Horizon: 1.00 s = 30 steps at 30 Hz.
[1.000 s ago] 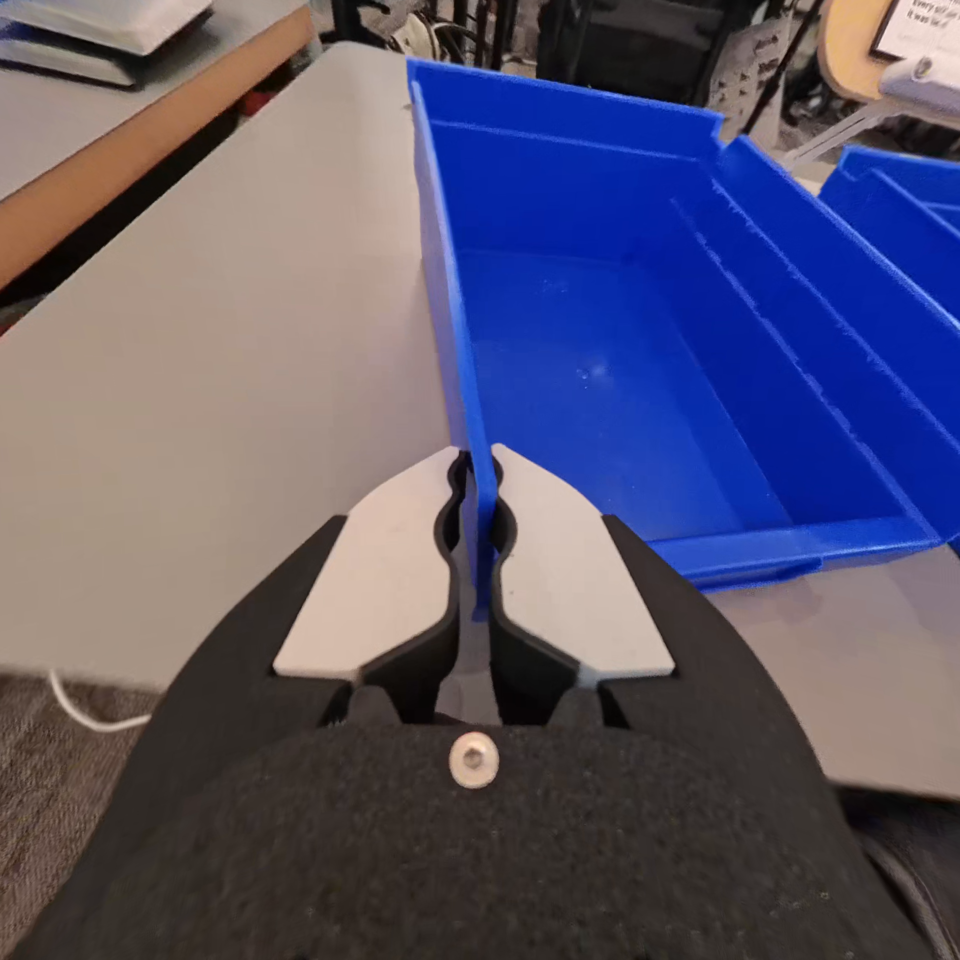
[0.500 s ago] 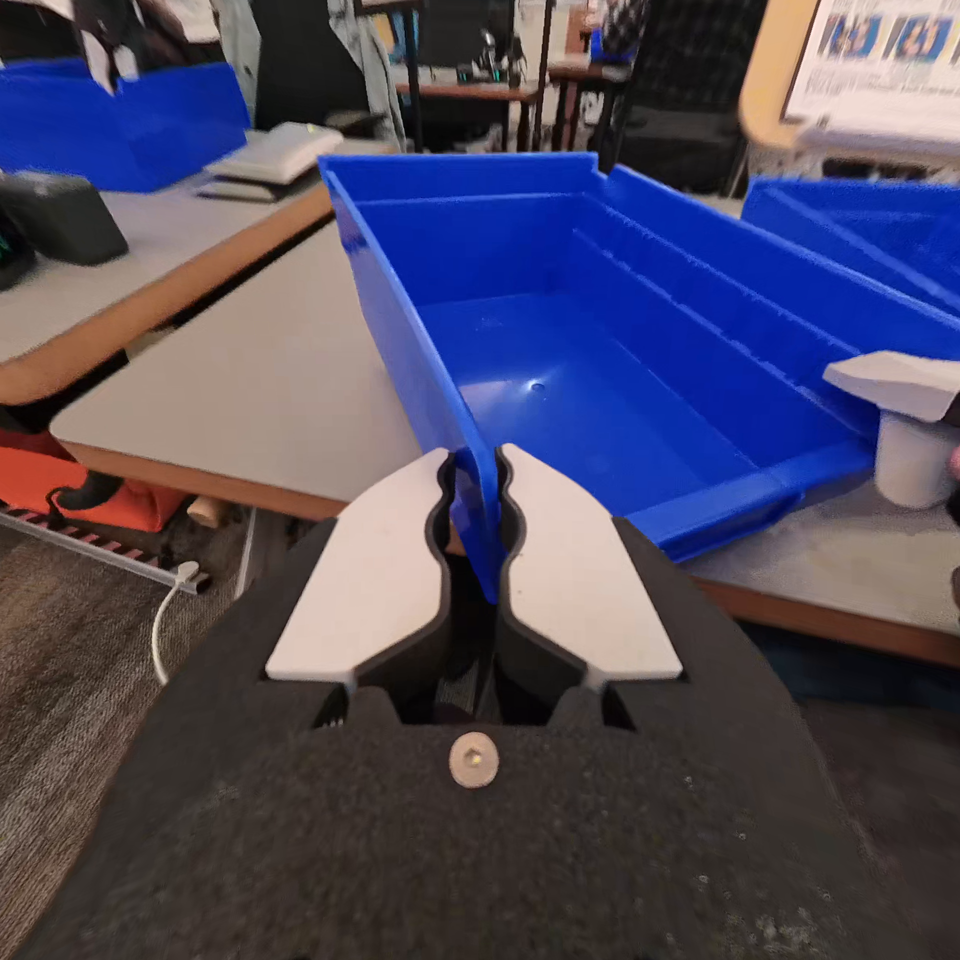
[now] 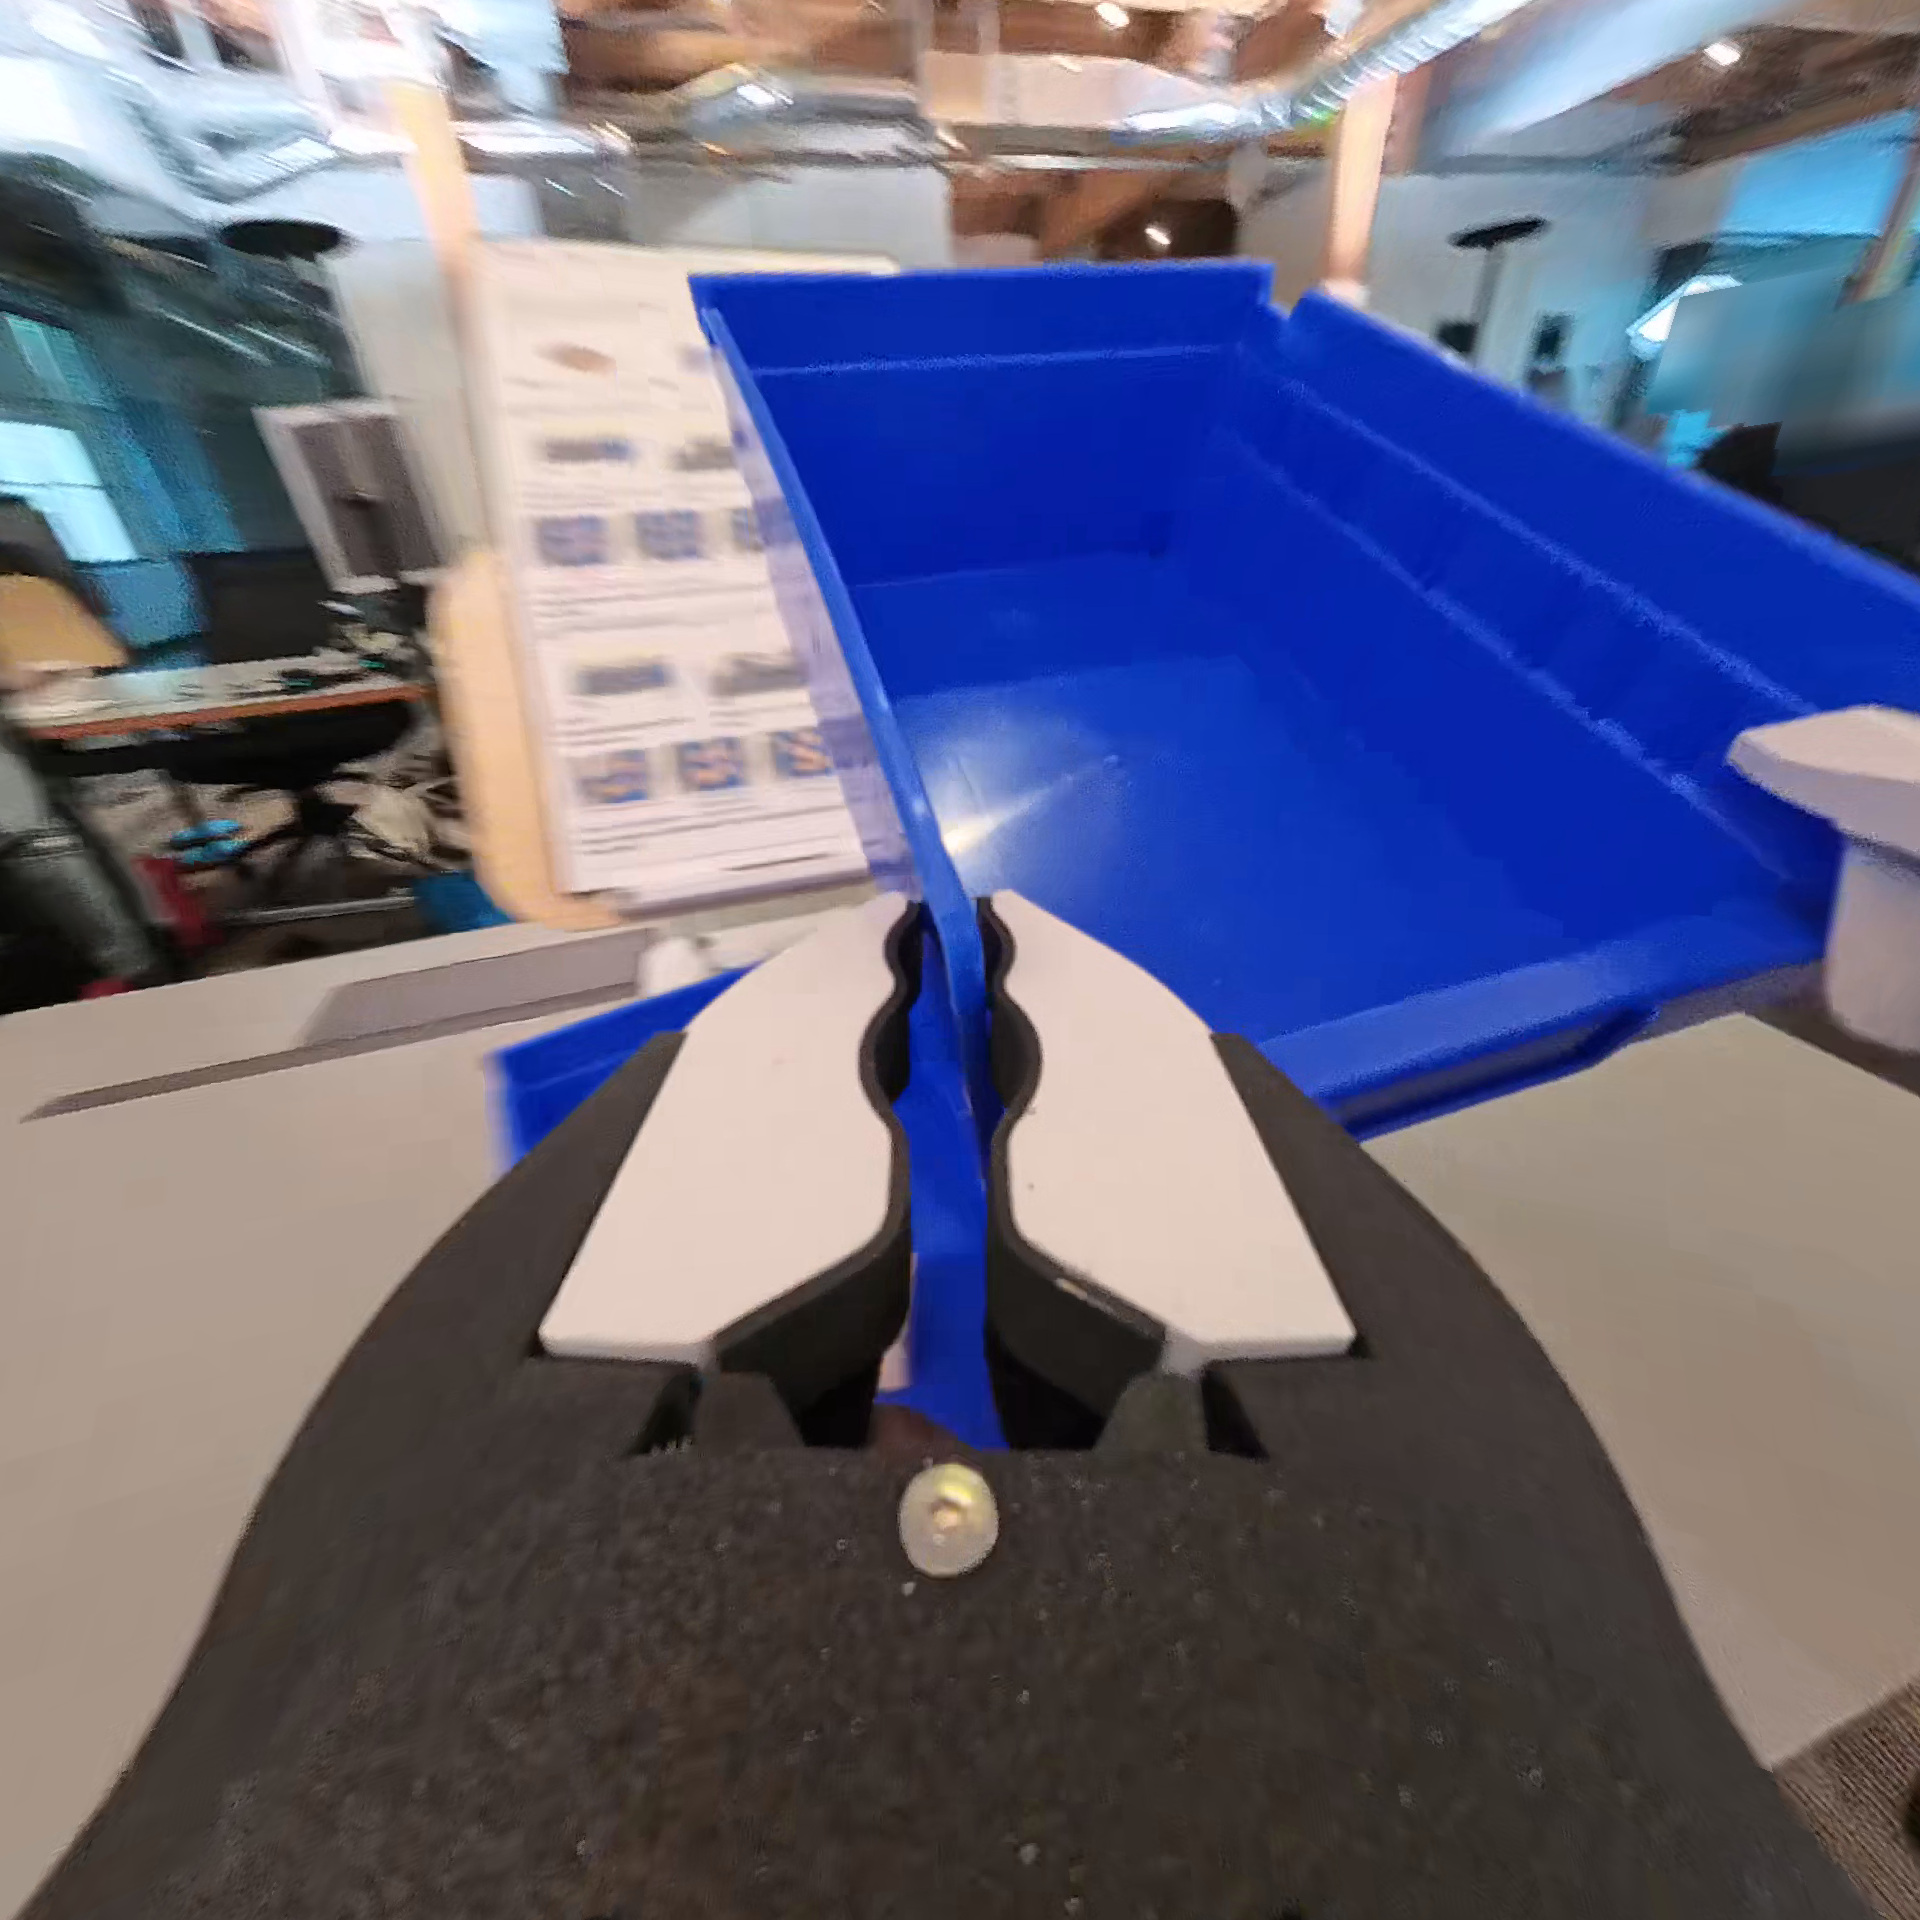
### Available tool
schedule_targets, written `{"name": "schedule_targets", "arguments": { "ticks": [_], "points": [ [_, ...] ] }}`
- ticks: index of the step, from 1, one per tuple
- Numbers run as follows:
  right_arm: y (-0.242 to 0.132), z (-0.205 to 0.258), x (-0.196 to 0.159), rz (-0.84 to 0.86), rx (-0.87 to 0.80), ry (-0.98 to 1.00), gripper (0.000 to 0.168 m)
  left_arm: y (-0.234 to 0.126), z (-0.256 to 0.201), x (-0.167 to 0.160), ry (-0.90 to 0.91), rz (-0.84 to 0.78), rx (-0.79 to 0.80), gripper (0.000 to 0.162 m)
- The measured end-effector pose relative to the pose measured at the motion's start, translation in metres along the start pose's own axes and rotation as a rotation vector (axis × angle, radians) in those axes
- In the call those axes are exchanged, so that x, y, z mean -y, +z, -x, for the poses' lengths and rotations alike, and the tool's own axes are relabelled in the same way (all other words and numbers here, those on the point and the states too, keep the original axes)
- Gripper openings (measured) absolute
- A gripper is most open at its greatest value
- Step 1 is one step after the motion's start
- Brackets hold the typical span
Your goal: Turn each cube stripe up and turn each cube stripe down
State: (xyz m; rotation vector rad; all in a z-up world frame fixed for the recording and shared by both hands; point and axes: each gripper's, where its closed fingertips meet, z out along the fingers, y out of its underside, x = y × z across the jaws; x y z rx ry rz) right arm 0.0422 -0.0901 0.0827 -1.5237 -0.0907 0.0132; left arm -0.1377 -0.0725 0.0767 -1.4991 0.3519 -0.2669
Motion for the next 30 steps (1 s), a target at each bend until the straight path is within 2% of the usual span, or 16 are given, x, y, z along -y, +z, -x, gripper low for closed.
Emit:
{"name": "schedule_targets", "arguments": {
  "ticks": [3, 8, 12, 18, 19, 20, 21, 22, 24, 26, 28, 30],
  "points": [
    [-0.018, -0.098, -0.031, 0.116, -0.175, -0.028, 0.004, 0.055, -0.091, -0.038, -0.017, 0.099, -0.126, 0.006],
    [-0.034, -0.21, -0.125, 0.323, -0.316, 0.062, 0.003, 0.109, -0.202, -0.125, -0.069, 0.3, -0.227, 0.005],
    [-0.034, -0.245, -0.181, 0.387, -0.256, 0.139, 0.003, 0.119, -0.238, -0.169, -0.053, 0.39, -0.262, 0.007],
    [-0.021, -0.265, -0.217, 0.362, -0.198, 0.16, 0.003, 0.119, -0.258, -0.19, -0.028, 0.416, -0.333, 0.017],
    [-0.018, -0.267, -0.218, 0.356, -0.188, 0.175, 0.003, 0.116, -0.26, -0.192, -0.027, 0.431, -0.357, 0.022],
    [-0.017, -0.267, -0.216, 0.34, -0.171, 0.202, 0.003, 0.109, -0.262, -0.191, -0.028, 0.45, -0.389, 0.037],
    [-0.016, -0.268, -0.213, 0.325, -0.173, 0.208, 0.003, 0.099, -0.263, -0.187, -0.032, 0.457, -0.438, 0.064],
    [-0.018, -0.272, -0.209, 0.309, -0.199, 0.196, 0.009, 0.084, -0.261, -0.178, -0.047, 0.438, -0.501, 0.078],
    [-0.027, -0.273, -0.194, 0.296, -0.256, 0.137, 0.031, 0.049, -0.238, -0.152, -0.088, 0.361, -0.585, 0.079],
    [-0.037, -0.253, -0.168, 0.261, -0.268, 0.055, 0.039, 0.017, -0.192, -0.134, -0.104, 0.329, -0.578, 0.079],
    [-0.039, -0.199, -0.136, 0.193, -0.162, 0.007, 0.04, -0.002, -0.126, -0.124, -0.09, 0.311, -0.465, 0.079],
    [-0.035, -0.115, -0.114, 0.139, 0.049, 0.011, 0.04, -0.014, -0.048, -0.119, -0.084, 0.295, -0.281, 0.079]
  ]
}}
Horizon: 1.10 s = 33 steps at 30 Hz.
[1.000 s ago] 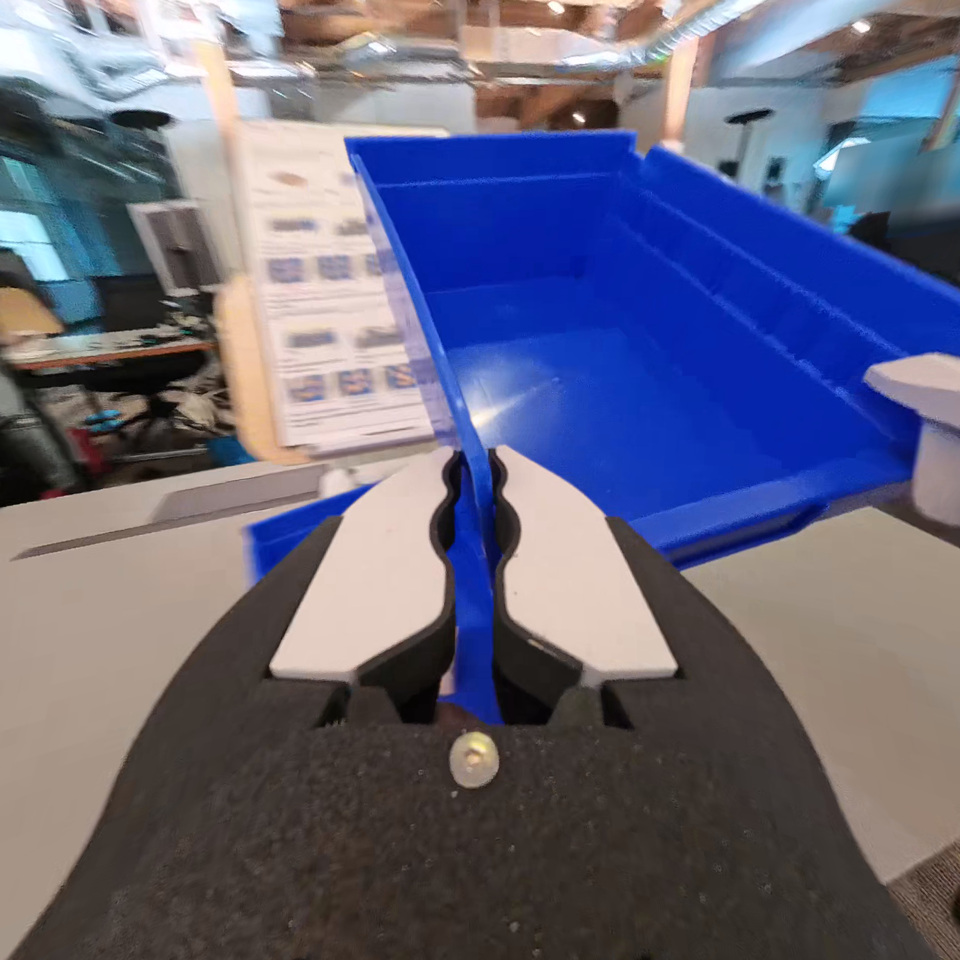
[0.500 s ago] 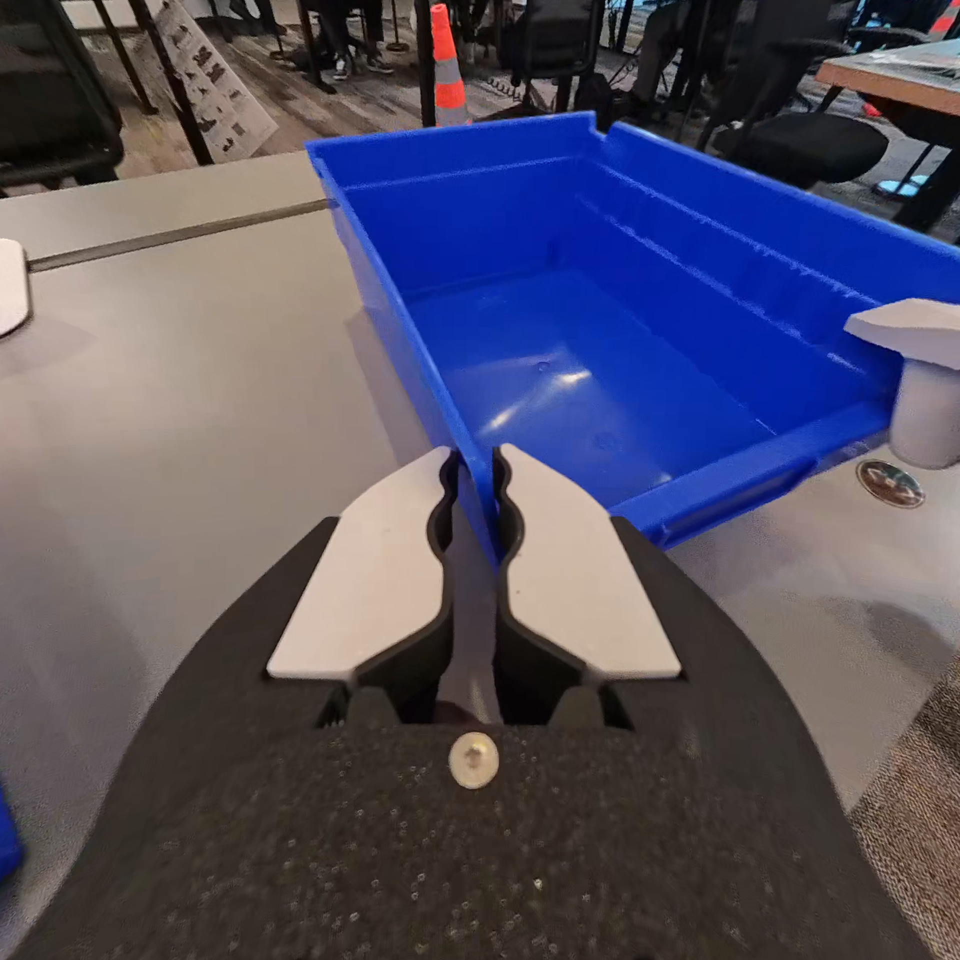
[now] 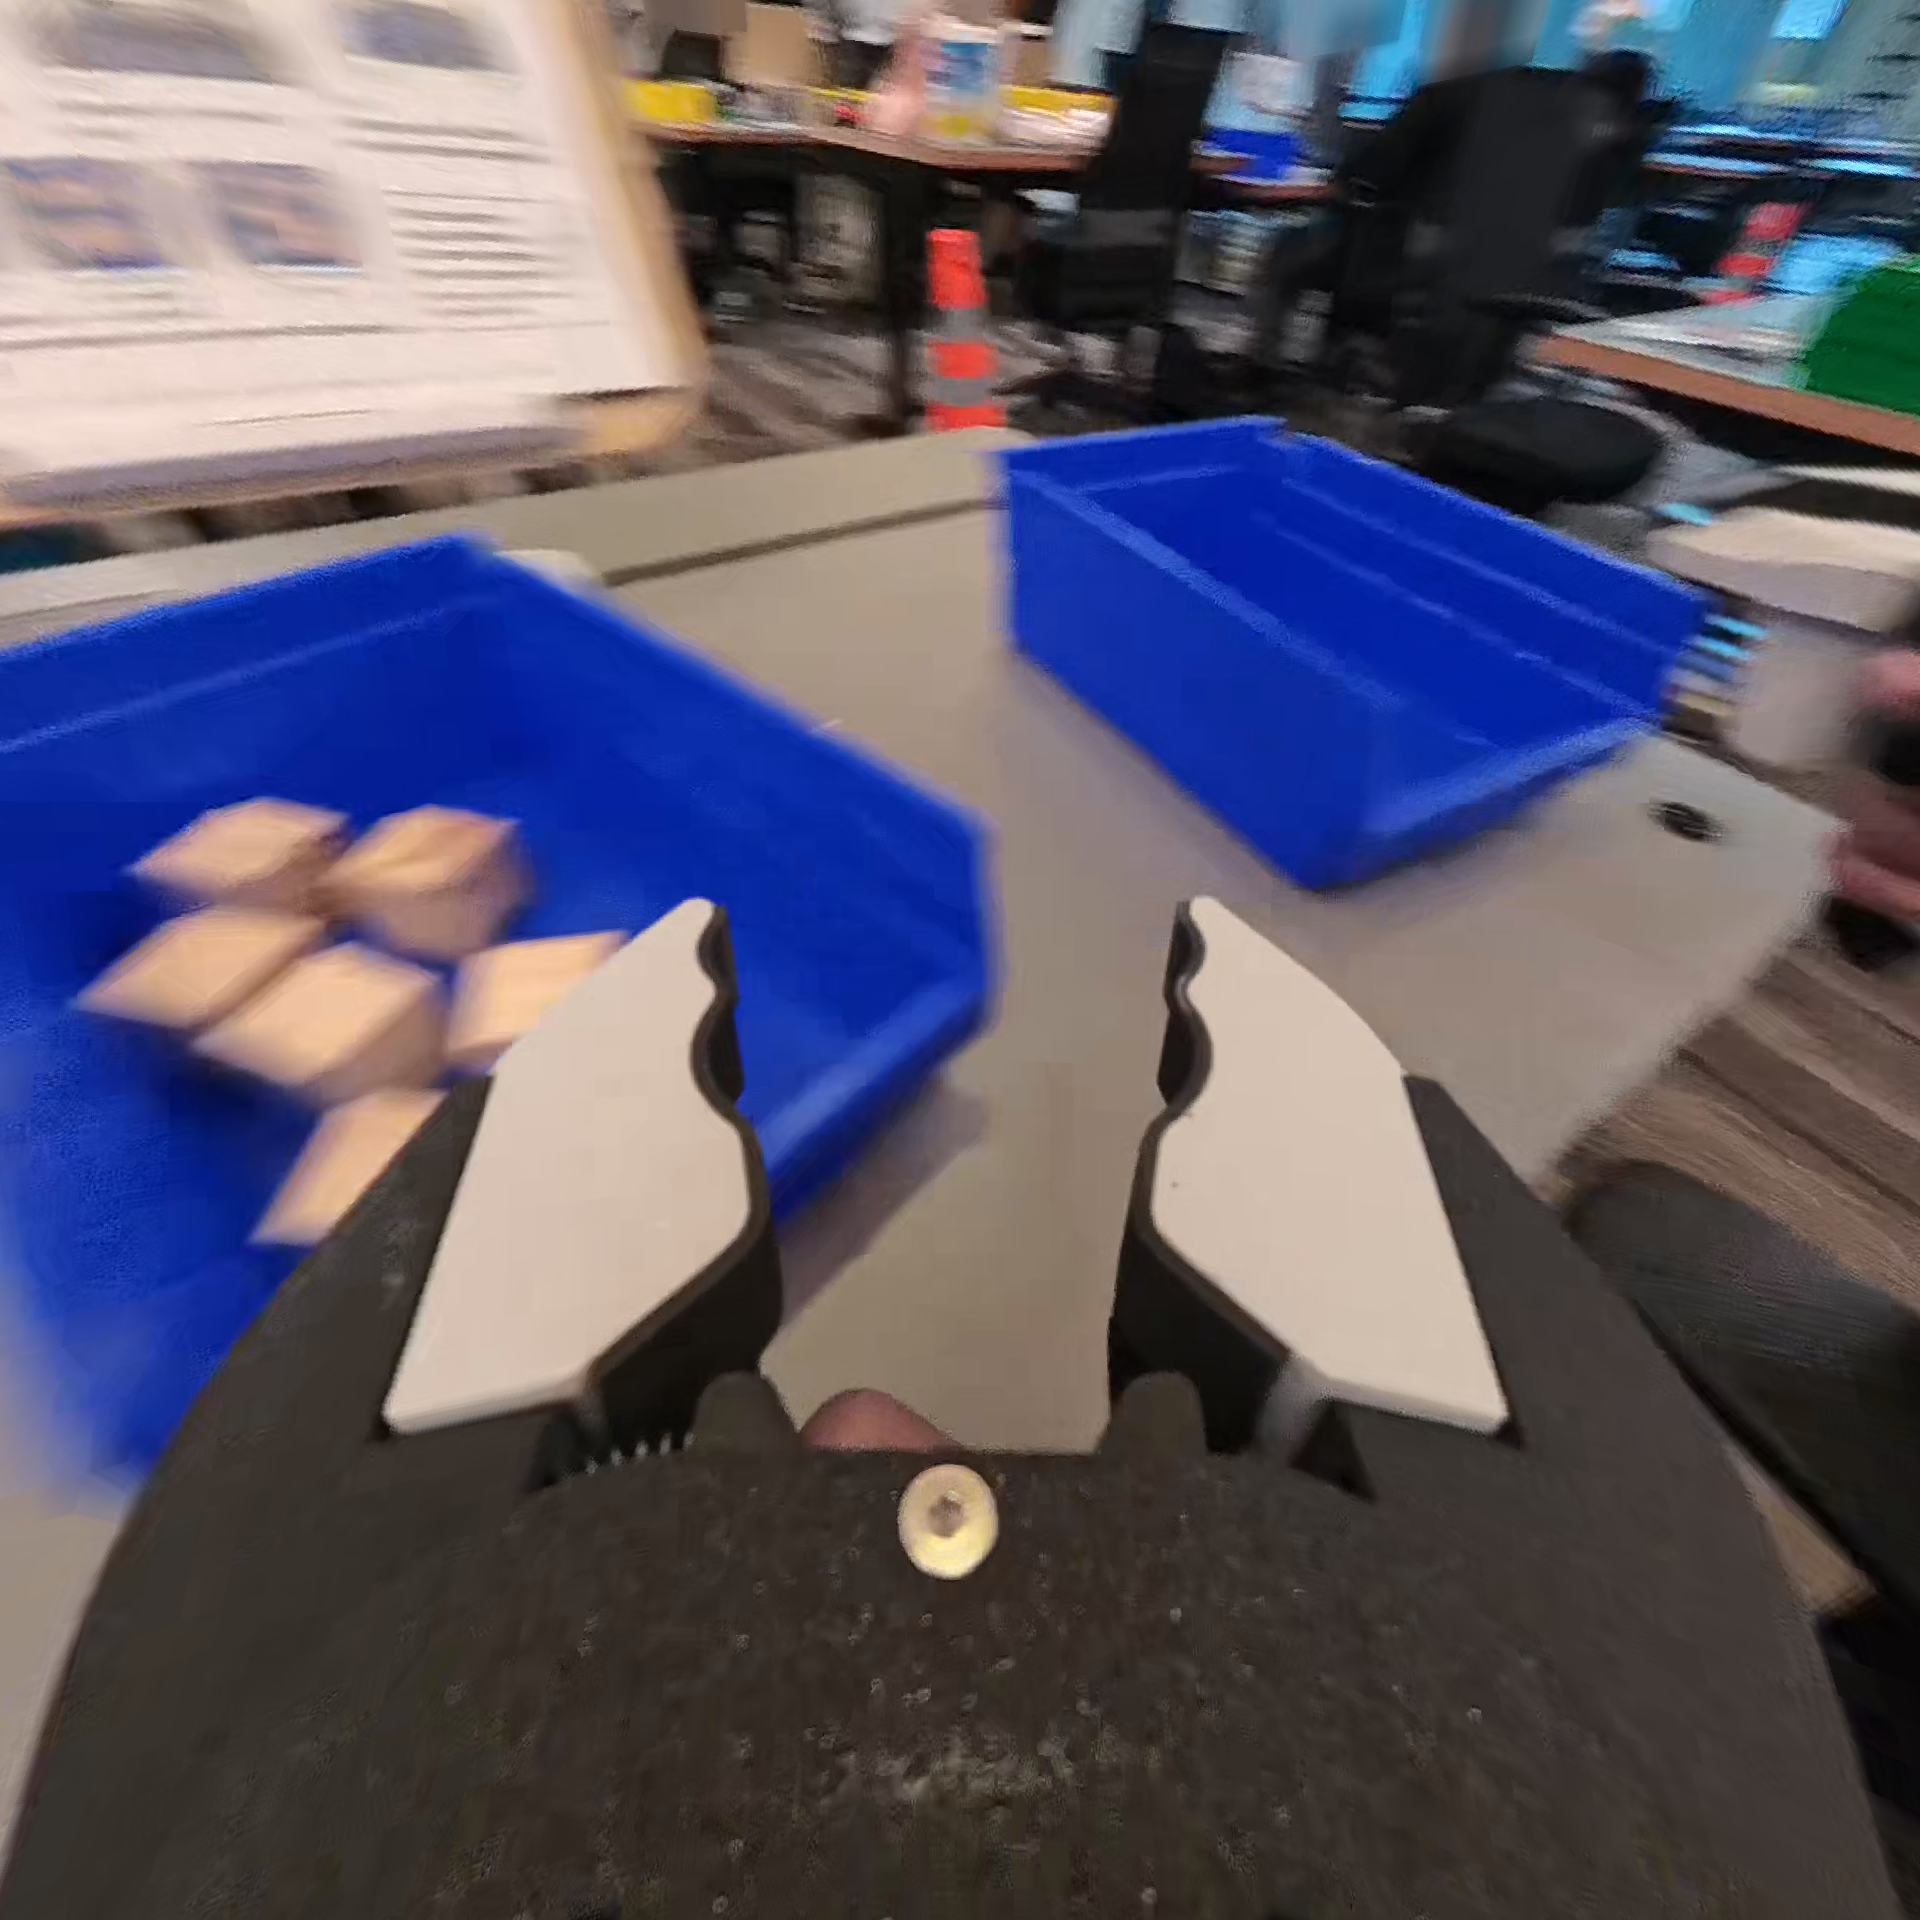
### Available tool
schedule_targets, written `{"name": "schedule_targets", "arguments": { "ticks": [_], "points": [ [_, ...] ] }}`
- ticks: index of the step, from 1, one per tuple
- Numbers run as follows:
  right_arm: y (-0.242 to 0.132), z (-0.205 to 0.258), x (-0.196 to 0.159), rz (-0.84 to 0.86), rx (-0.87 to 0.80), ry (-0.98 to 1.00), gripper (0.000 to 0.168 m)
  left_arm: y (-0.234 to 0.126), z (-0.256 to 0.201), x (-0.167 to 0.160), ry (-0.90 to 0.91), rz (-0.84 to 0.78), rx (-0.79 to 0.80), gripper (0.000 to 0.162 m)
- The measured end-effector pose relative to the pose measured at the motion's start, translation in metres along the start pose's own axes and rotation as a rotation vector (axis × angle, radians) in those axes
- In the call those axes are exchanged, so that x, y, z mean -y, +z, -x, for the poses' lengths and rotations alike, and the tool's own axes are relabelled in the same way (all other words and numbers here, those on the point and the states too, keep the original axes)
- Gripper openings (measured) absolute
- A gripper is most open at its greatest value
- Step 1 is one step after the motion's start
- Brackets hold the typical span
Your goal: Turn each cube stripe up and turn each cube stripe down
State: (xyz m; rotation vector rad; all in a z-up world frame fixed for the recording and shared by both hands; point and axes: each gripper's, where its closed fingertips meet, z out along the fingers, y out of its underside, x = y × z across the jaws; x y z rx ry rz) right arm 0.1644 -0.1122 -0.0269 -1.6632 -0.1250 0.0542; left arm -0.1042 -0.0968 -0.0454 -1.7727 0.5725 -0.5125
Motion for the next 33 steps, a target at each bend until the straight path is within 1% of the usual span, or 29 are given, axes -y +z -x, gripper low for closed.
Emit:
{"name": "schedule_targets", "arguments": {
  "ticks": [1, 3, 4, 6, 8, 9, 10, 12, 13, 14, 16, 18, 19, 21, 23, 26, 30, 33],
  "points": [
    [0.004, 0.048, 0.004, -0.008, 0.129, 0.015, 0.041, -0.016, 0.036, -0.002, -0.022, -0.007, 0.099, 0.077],
    [0.017, 0.139, -0.005, 0.053, 0.375, 0.056, 0.045, -0.038, 0.099, -0.011, -0.061, -0.026, 0.268, 0.075],
    [0.028, 0.171, -0.016, 0.106, 0.431, 0.059, 0.046, -0.042, 0.121, -0.022, -0.091, -0.009, 0.311, 0.075],
    [0.055, 0.21, -0.036, 0.182, 0.438, 0.021, 0.053, -0.035, 0.144, -0.049, -0.16, 0.064, 0.337, 0.079],
    [0.086, 0.224, -0.048, 0.207, 0.375, 0.008, 0.054, -0.021, 0.146, -0.072, -0.224, 0.135, 0.304, 0.079],
    [0.1, 0.226, -0.052, 0.221, 0.343, 0.018, 0.054, -0.015, 0.142, -0.078, -0.253, 0.151, 0.28, 0.076],
    [0.111, 0.227, -0.055, 0.228, 0.313, 0.028, 0.055, -0.01, 0.139, -0.08, -0.262, 0.156, 0.26, 0.067],
    [0.125, 0.23, -0.066, 0.26, 0.283, -0.001, 0.054, -0.003, 0.145, -0.083, -0.247, 0.161, 0.304, 0.048],
    [0.129, 0.228, -0.073, 0.283, 0.255, -0.021, 0.053, -0.001, 0.146, -0.082, -0.255, 0.153, 0.3, 0.05],
    [0.133, 0.226, -0.076, 0.282, 0.228, 0.006, 0.042, 0.0, 0.148, -0.081, -0.271, 0.151, 0.304, 0.046],
    [0.137, 0.226, -0.075, 0.248, 0.238, 0.124, 0.034, -0.004, 0.154, -0.079, -0.301, 0.141, 0.32, 0.027],
    [0.14, 0.219, -0.076, 0.249, 0.188, 0.204, 0.008, -0.01, 0.163, -0.076, -0.245, 0.139, 0.385, 0.014],
    [0.139, 0.222, -0.076, 0.251, 0.195, 0.222, 0.007, -0.014, 0.165, -0.075, -0.218, 0.139, 0.413, 0.011],
    [0.137, 0.225, -0.076, 0.252, 0.136, 0.201, 0.003, -0.02, 0.167, -0.073, -0.195, 0.129, 0.443, 0.01],
    [0.133, 0.234, -0.073, 0.244, 0.1, 0.191, 0.003, -0.027, 0.176, -0.069, -0.153, 0.114, 0.488, 0.005],
    [0.13, 0.26, -0.054, 0.172, 0.08, 0.175, 0.004, -0.043, 0.204, -0.061, -0.137, 0.087, 0.52, 0.003],
    [0.143, 0.32, -0.031, 0.113, 0.099, 0.123, 0.005, -0.08, 0.259, -0.046, -0.124, 0.02, 0.589, 0.003],
    [0.159, 0.38, -0.024, 0.106, 0.145, 0.067, 0.006, -0.114, 0.311, -0.046, -0.146, 0.01, 0.642, 0.003]
  ]
}}
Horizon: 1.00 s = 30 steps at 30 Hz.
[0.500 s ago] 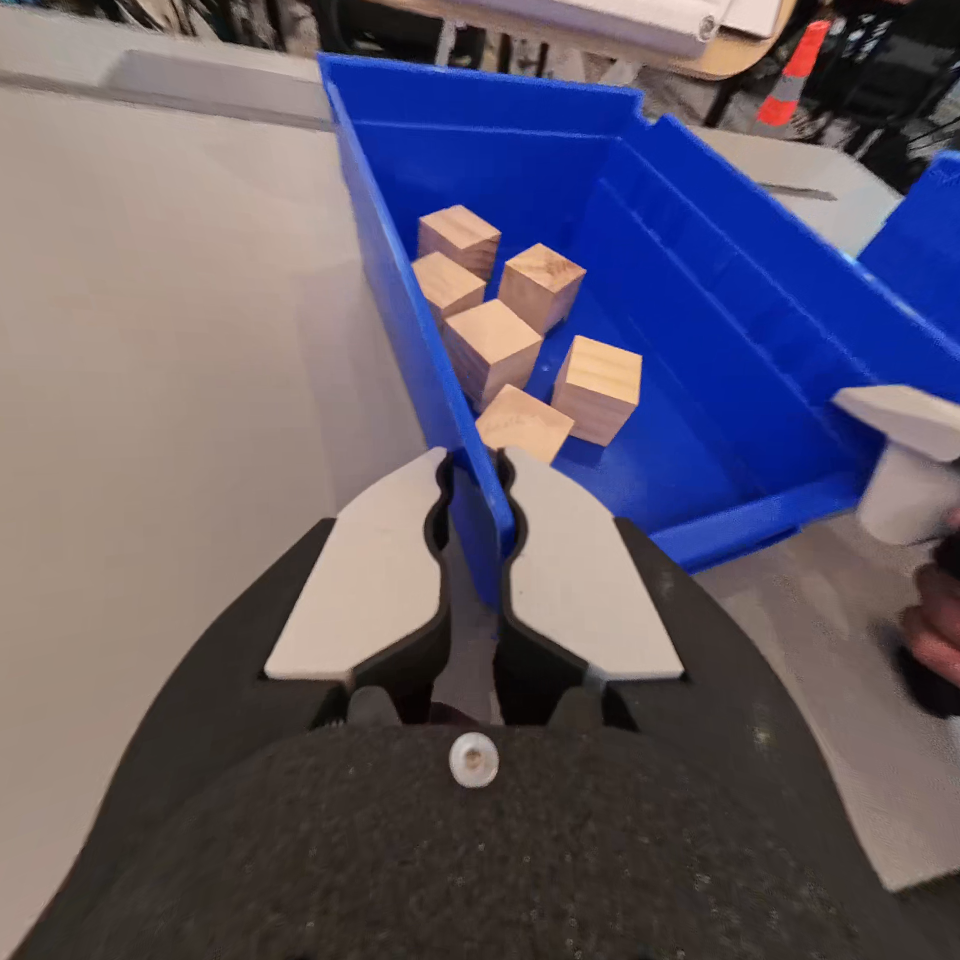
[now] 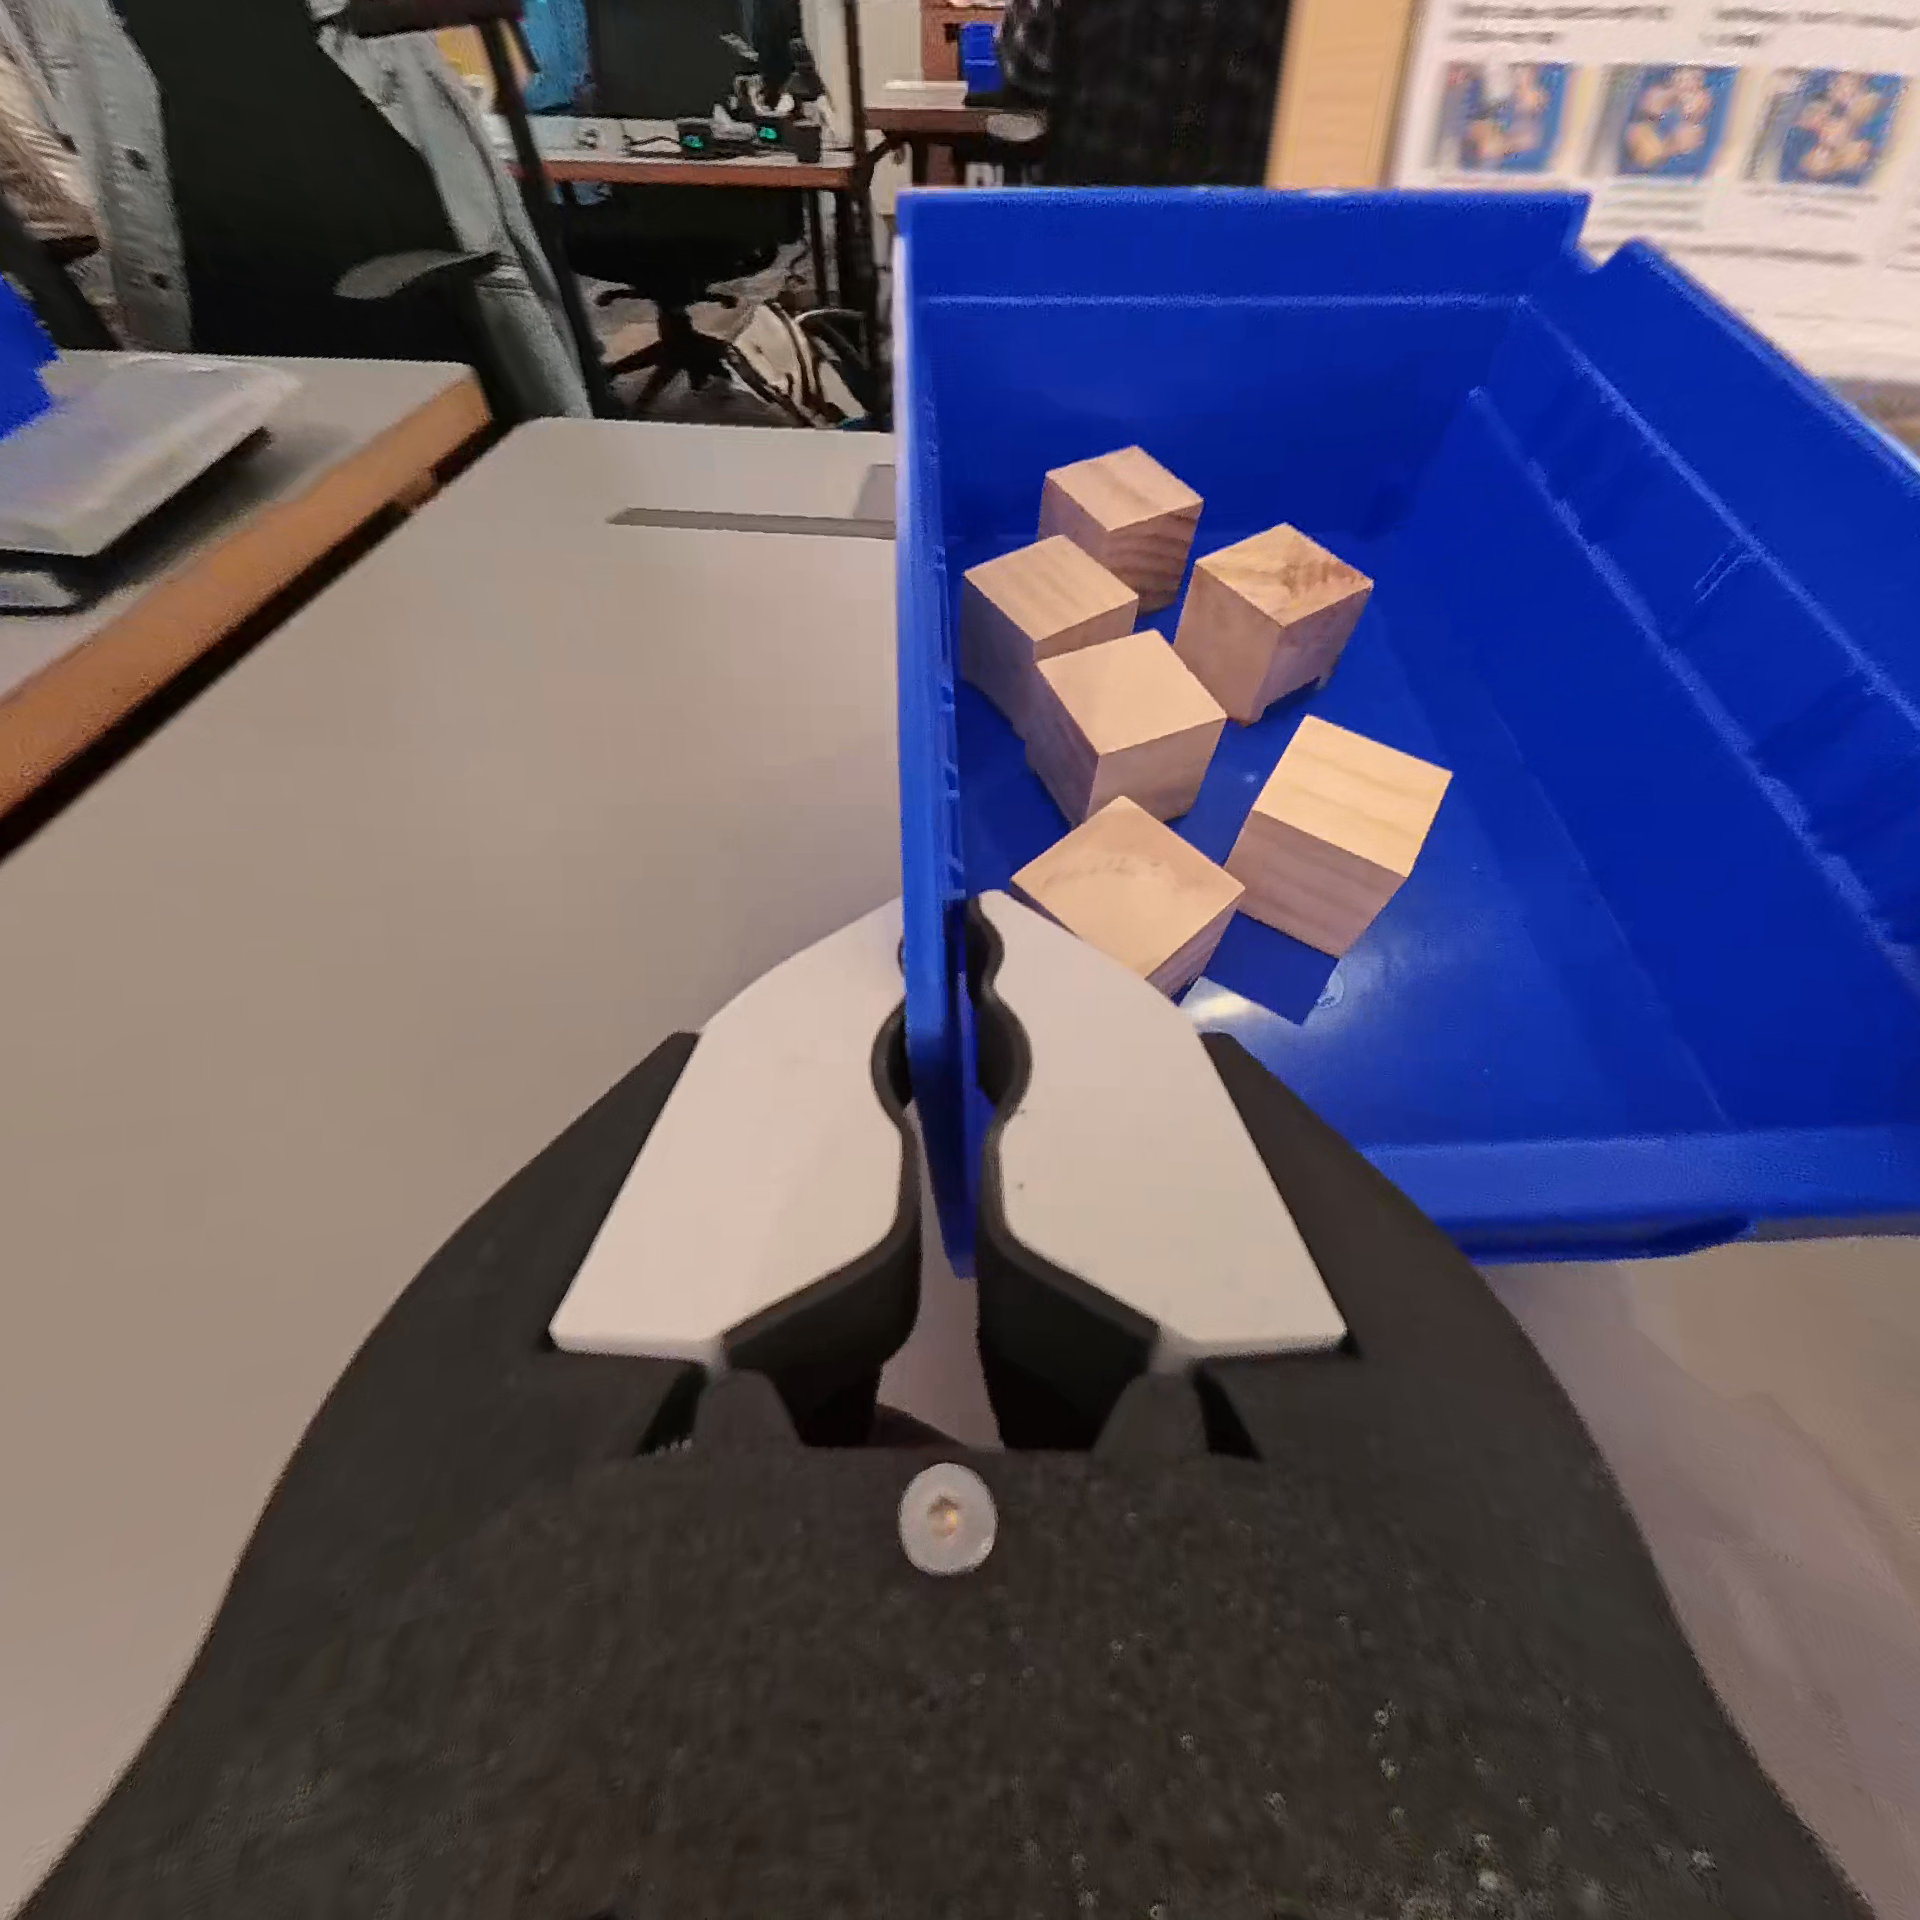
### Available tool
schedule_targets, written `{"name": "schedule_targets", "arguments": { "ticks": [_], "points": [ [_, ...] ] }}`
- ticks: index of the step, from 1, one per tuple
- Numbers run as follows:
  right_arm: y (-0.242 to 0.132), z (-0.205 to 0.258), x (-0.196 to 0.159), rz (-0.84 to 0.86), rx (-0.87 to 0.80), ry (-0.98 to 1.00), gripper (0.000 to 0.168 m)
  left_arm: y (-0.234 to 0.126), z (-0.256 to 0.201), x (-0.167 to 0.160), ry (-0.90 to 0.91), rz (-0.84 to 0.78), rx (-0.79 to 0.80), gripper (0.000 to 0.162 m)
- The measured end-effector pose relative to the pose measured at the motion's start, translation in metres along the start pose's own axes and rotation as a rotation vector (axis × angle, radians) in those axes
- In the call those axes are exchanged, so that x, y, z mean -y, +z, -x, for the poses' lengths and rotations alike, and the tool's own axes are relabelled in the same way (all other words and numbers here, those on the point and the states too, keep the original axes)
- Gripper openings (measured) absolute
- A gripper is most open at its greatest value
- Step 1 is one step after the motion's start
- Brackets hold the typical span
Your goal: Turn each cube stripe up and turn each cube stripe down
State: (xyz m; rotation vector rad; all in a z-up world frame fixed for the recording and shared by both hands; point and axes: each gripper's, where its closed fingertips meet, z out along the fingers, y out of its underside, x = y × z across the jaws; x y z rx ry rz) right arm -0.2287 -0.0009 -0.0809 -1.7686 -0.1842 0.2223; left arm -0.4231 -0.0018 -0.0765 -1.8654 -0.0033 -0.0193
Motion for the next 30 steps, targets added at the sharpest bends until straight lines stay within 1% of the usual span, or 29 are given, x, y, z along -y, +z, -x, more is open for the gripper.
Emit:
{"name": "schedule_targets", "arguments": {
  "ticks": [4, 8, 9, 11, 13, 15, 17, 20, 21, 22, 23, 24, 25, 26, 27, 30],
  "points": [
    [0.031, 0.068, -0.01, 0.042, 0.036, -0.039, 0.007, 0.012, 0.072, 0.002, -0.026, 0.015, 0.024, 0.003],
    [0.056, 0.106, -0.031, 0.136, 0.063, -0.017, 0.007, 0.028, 0.111, -0.008, -0.038, 0.064, -0.01, 0.003],
    [0.06, 0.11, -0.036, 0.152, 0.067, -0.02, 0.008, 0.033, 0.116, -0.015, -0.052, 0.081, -0.027, 0.002],
    [0.061, 0.117, -0.035, 0.133, 0.063, -0.045, 0.009, 0.041, 0.123, -0.028, -0.076, 0.106, -0.055, 0.003],
    [0.061, 0.12, -0.035, 0.129, 0.054, -0.018, 0.009, 0.043, 0.126, -0.027, -0.1, 0.1, -0.077, 0.003],
    [0.062, 0.123, -0.035, 0.132, 0.059, -0.005, 0.01, 0.046, 0.129, -0.026, -0.079, 0.109, -0.077, 0.003],
    [0.063, 0.125, -0.035, 0.135, 0.071, -0.001, 0.011, 0.047, 0.13, -0.025, -0.116, 0.093, -0.112, 0.004],
    [0.061, 0.128, -0.036, 0.159, 0.173, -0.009, 0.018, 0.045, 0.131, -0.028, -0.119, 0.083, -0.118, 0.004],
    [0.058, 0.131, -0.041, 0.209, 0.238, -0.028, 0.025, 0.043, 0.134, -0.029, -0.094, 0.091, -0.088, 0.014],
    [0.053, 0.133, -0.048, 0.28, 0.299, -0.033, 0.042, 0.041, 0.14, -0.029, -0.068, 0.096, -0.038, 0.032],
    [0.046, 0.13, -0.053, 0.349, 0.348, -0.042, 0.058, 0.037, 0.149, -0.027, -0.049, 0.099, 0.031, 0.044],
    [0.038, 0.124, -0.055, 0.403, 0.394, -0.052, 0.06, 0.031, 0.158, -0.023, -0.03, 0.101, 0.105, 0.05],
    [0.029, 0.118, -0.054, 0.441, 0.452, -0.062, 0.06, 0.022, 0.164, -0.016, -0.011, 0.096, 0.181, 0.06],
    [0.018, 0.108, -0.053, 0.476, 0.498, -0.077, 0.064, 0.013, 0.166, -0.005, 0.002, 0.078, 0.238, 0.064],
    [0.008, 0.097, -0.05, 0.502, 0.533, -0.098, 0.068, 0.004, 0.159, 0.008, 0.017, 0.044, 0.254, 0.064],
    [-0.025, 0.053, -0.045, 0.57, 0.614, -0.177, 0.068, -0.016, 0.121, 0.039, 0.079, -0.023, 0.238, 0.066]
  ]
}}
